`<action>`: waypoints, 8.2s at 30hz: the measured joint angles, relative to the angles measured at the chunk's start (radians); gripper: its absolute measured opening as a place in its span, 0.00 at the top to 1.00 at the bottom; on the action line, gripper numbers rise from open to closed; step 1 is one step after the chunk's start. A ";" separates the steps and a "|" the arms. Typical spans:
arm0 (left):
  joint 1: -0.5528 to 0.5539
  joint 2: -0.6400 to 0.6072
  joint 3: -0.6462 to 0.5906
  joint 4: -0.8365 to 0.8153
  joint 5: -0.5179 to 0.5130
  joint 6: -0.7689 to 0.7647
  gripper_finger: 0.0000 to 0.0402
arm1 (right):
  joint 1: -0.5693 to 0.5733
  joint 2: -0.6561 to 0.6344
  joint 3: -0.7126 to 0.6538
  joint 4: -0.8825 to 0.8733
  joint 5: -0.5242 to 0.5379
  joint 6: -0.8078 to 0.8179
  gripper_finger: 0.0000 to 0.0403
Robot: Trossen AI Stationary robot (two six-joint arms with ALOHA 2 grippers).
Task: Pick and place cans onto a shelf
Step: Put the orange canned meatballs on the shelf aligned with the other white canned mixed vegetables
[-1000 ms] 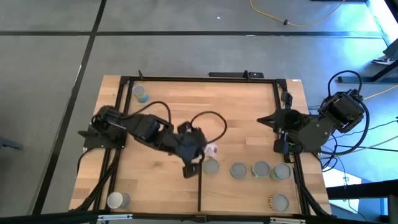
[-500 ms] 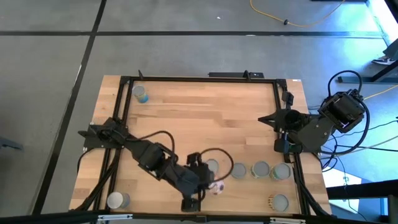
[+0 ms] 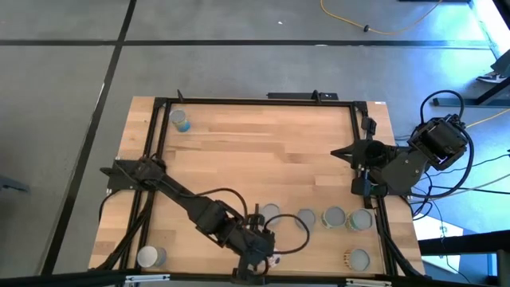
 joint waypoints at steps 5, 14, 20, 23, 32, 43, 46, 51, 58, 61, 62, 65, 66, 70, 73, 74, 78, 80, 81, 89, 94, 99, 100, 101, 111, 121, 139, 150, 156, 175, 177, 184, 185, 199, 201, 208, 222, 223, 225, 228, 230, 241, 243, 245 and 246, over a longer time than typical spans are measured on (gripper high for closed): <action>0.000 0.000 0.000 -0.005 -0.001 0.022 1.00 | 0.000 0.000 0.000 -0.001 0.000 0.000 0.98; 0.011 0.014 0.001 -0.053 -0.015 0.023 1.00 | 0.000 0.000 0.000 -0.002 0.000 0.000 0.98; 0.016 0.014 0.000 -0.056 0.006 0.022 1.00 | 0.000 0.000 0.000 -0.002 0.000 0.002 0.98; 0.017 0.014 0.000 -0.056 0.006 0.020 0.98 | 0.000 0.000 0.000 -0.002 0.000 0.003 0.98; 0.019 0.014 0.000 -0.055 0.000 -0.013 0.92 | 0.000 0.000 0.000 -0.007 0.000 0.002 0.98; 0.029 0.014 0.000 -0.050 -0.005 -0.013 0.87 | 0.000 0.000 0.000 -0.007 0.000 0.000 0.98; 0.029 0.014 0.000 -0.050 -0.006 -0.008 0.87 | 0.000 0.000 0.000 -0.008 0.000 0.000 0.98; 0.029 0.014 0.000 -0.049 -0.004 0.010 0.87 | 0.000 0.000 0.000 -0.022 0.000 0.000 0.98; 0.029 0.014 0.000 -0.049 -0.047 0.090 0.87 | 0.000 0.000 0.000 -0.022 0.000 -0.025 0.98; 0.029 0.014 0.000 -0.049 -0.054 0.099 0.87 | 0.000 0.000 0.000 -0.022 0.000 -0.027 0.98; 0.029 0.014 0.000 -0.049 -0.050 0.100 0.87 | 0.000 0.000 0.000 -0.022 0.000 -0.027 0.98; 0.030 0.021 0.001 -0.045 -0.015 0.099 0.87 | 0.000 0.000 0.000 -0.022 0.000 -0.028 0.98; 0.030 0.025 0.001 -0.044 -0.012 0.100 0.87 | 0.000 0.000 0.000 -0.022 0.000 -0.030 0.98; 0.032 0.027 0.000 -0.046 -0.014 0.101 0.88 | 0.000 0.000 0.000 -0.022 0.000 -0.051 0.98; 0.034 0.027 0.000 -0.040 -0.025 0.099 0.87 | 0.000 0.000 0.000 -0.022 -0.001 -0.051 0.98; 0.034 0.025 0.000 -0.034 -0.028 0.100 0.87 | 0.000 0.000 0.000 -0.022 -0.001 -0.050 0.98; 0.033 0.020 0.000 -0.012 -0.022 0.092 0.87 | 0.000 0.000 0.000 -0.022 -0.004 -0.050 0.98; 0.033 0.020 0.000 -0.017 -0.017 0.085 0.88 | 0.000 0.000 0.000 -0.022 -0.008 -0.050 0.98; 0.033 0.020 0.000 -0.018 -0.019 0.074 0.88 | 0.000 0.000 0.000 -0.022 -0.009 -0.050 0.98; 0.038 -0.020 0.000 -0.036 -0.032 0.030 0.91 | 0.000 0.000 0.000 -0.022 -0.010 -0.051 0.98; 0.040 -0.038 0.001 -0.109 -0.038 -0.035 0.99 | 0.000 0.000 0.000 -0.022 -0.011 -0.050 0.98; 0.042 -0.019 0.001 -0.152 -0.001 -0.047 1.00 | 0.000 0.000 0.000 -0.022 -0.011 -0.050 0.98; 0.042 -0.016 -0.001 -0.163 -0.001 -0.039 1.00 | 0.000 0.000 0.000 -0.022 -0.011 -0.049 0.98; 0.042 -0.014 -0.002 -0.171 -0.008 -0.035 1.00 | 0.000 0.000 0.000 -0.022 -0.011 -0.049 0.98; 0.065 -0.012 0.000 -0.216 -0.084 -0.021 1.00 | 0.000 0.000 0.000 -0.011 -0.011 -0.049 0.98; 0.085 0.009 0.000 -0.216 -0.069 0.021 1.00 | 0.000 0.000 0.000 -0.011 -0.011 -0.049 0.98; 0.086 0.045 -0.001 -0.173 0.038 0.000 1.00 | 0.000 0.000 0.000 -0.011 -0.011 -0.050 0.98; 0.088 0.051 0.000 -0.072 0.038 0.052 1.00 | 0.000 0.000 0.000 -0.011 -0.027 -0.052 0.98; 0.089 0.051 0.000 -0.014 0.015 0.125 1.00 | 0.000 0.000 0.000 -0.011 -0.027 -0.052 0.98; 0.035 -0.081 0.000 -0.124 -0.207 -0.100 1.00 | 0.000 0.122 -0.060 0.249 -0.430 -0.262 0.98; 0.028 -0.105 0.002 -0.153 -0.239 -0.108 1.00 | 0.000 0.150 -0.062 0.263 -0.472 -0.258 0.98; 0.003 -0.188 0.001 -0.325 -0.352 -0.092 1.00 | -0.007 0.255 -0.062 0.387 -0.514 -0.224 0.98; -0.002 -0.201 0.001 -0.338 -0.361 -0.092 1.00 | -0.010 0.266 -0.062 0.406 -0.523 -0.211 0.98; -0.078 -0.260 0.000 -0.454 -0.362 -0.134 1.00 | -0.023 0.416 -0.062 0.496 -0.708 -0.183 0.98; -0.086 -0.260 0.000 -0.479 -0.362 -0.150 1.00 | -0.024 0.425 -0.062 0.496 -0.744 -0.183 0.98; -0.096 -0.260 0.000 -0.482 -0.362 -0.167 1.00 | -0.040 0.470 -0.061 0.522 -0.830 -0.210 0.98; -0.102 -0.260 0.000 -0.482 -0.321 -0.167 1.00 | -0.057 0.564 -0.061 0.478 -0.806 -0.169 0.98; -0.105 -0.260 0.000 -0.482 -0.321 -0.167 1.00 | -0.058 0.568 -0.061 0.462 -0.806 -0.164 0.98; -0.109 -0.260 0.000 -0.482 -0.320 -0.167 1.00 | -0.057 0.571 -0.061 0.446 -0.806 -0.153 0.98; -0.115 -0.260 0.000 -0.482 -0.320 -0.167 1.00 | -0.057 0.570 -0.060 0.425 -0.806 -0.150 0.98; -0.117 -0.260 0.000 -0.482 -0.320 -0.167 1.00 | -0.057 0.570 -0.059 0.415 -0.806 -0.148 0.98; -0.117 -0.260 0.000 -0.483 -0.320 -0.170 1.00 | -0.048 0.565 -0.057 0.317 -0.860 -0.100 0.98; -0.117 -0.260 0.000 -0.483 -0.320 -0.170 1.00 | -0.042 0.560 -0.056 0.292 -0.873 -0.099 0.98; -0.117 -0.260 0.000 -0.483 -0.320 -0.171 1.00 | -0.036 0.557 -0.056 0.269 -0.877 -0.090 0.98; -0.117 -0.260 0.000 -0.483 -0.320 -0.170 1.00 | -0.033 0.553 -0.057 0.265 -0.877 -0.080 0.98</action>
